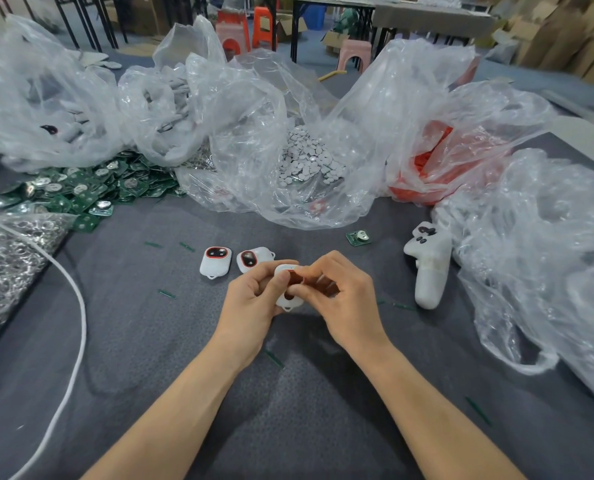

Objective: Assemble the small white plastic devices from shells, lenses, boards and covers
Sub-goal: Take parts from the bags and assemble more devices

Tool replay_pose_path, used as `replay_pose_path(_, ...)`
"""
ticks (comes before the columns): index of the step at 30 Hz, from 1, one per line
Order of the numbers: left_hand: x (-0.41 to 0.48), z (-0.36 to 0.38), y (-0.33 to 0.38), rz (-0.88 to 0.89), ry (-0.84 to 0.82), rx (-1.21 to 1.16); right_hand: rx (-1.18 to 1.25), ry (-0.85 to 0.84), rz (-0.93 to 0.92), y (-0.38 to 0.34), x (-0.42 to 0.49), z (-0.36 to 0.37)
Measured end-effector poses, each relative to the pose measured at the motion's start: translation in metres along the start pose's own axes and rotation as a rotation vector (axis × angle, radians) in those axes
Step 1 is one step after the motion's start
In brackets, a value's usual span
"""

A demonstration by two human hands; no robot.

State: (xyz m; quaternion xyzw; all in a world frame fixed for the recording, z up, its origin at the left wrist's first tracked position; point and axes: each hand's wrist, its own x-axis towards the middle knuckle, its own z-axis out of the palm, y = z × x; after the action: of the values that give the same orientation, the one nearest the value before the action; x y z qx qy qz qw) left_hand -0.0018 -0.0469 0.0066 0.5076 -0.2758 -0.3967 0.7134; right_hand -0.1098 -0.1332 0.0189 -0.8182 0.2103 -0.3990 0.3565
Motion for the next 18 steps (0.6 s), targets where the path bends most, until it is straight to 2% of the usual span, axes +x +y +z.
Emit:
replay_pose_path(4,0.0014,-0.0005,-0.0004,-0.013,-0.001,-0.058,0.044,-0.026,0.048,-0.001,0.0023,-0.001)
replay_pose_path(9,0.0022,0.0009,0.0014,-0.026,0.011,-0.131,0.361,-0.079,0.292,-0.0039,0.0066,-0.0079)
replay_pose_path(14,0.0018,0.0015,0.0055,-0.056,-0.049,-0.196,0.651,-0.115,0.53,-0.0048,0.0072,-0.0065)
replay_pose_path(18,0.0014,0.001,0.0062,-0.088,-0.088,-0.195,0.718,-0.164,0.608,-0.0023,0.0079,-0.0079)
